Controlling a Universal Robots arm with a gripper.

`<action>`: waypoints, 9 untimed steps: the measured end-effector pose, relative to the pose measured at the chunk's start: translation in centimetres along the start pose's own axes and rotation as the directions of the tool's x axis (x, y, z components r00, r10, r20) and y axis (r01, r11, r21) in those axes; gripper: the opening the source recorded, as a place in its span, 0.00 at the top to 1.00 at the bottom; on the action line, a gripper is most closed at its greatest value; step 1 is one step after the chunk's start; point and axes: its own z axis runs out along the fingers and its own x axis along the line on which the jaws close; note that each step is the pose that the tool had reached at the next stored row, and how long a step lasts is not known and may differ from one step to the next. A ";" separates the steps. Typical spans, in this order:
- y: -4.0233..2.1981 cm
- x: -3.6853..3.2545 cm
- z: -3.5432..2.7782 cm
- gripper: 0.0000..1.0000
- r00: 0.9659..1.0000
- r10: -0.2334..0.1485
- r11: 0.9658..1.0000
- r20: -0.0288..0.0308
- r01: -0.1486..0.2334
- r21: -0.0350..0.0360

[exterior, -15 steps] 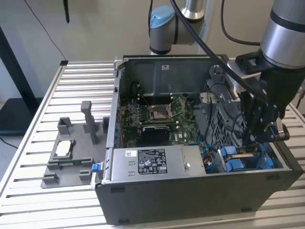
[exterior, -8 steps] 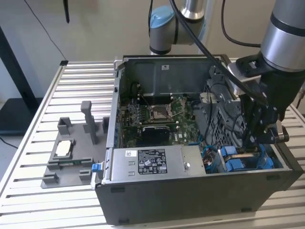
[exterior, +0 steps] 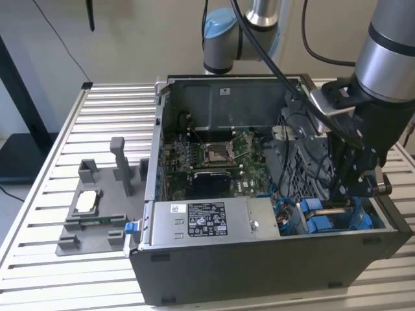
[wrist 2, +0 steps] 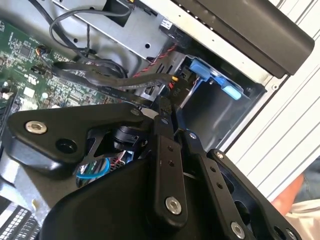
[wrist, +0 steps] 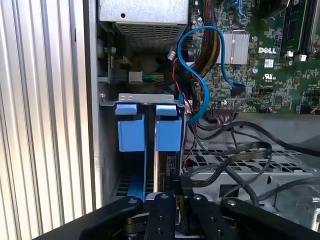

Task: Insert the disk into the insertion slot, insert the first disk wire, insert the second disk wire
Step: 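Insert the second disk wire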

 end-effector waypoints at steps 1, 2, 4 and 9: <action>-0.02 0.00 0.05 0.84 1.000 0.000 1.000 0.002 0.000 0.000; -0.04 0.01 0.08 0.84 1.000 0.000 1.000 0.004 0.000 0.000; -0.06 0.04 0.13 0.84 1.000 0.001 1.000 0.005 -0.001 0.000; -0.07 0.26 0.19 0.84 1.000 0.001 1.000 0.005 -0.001 0.000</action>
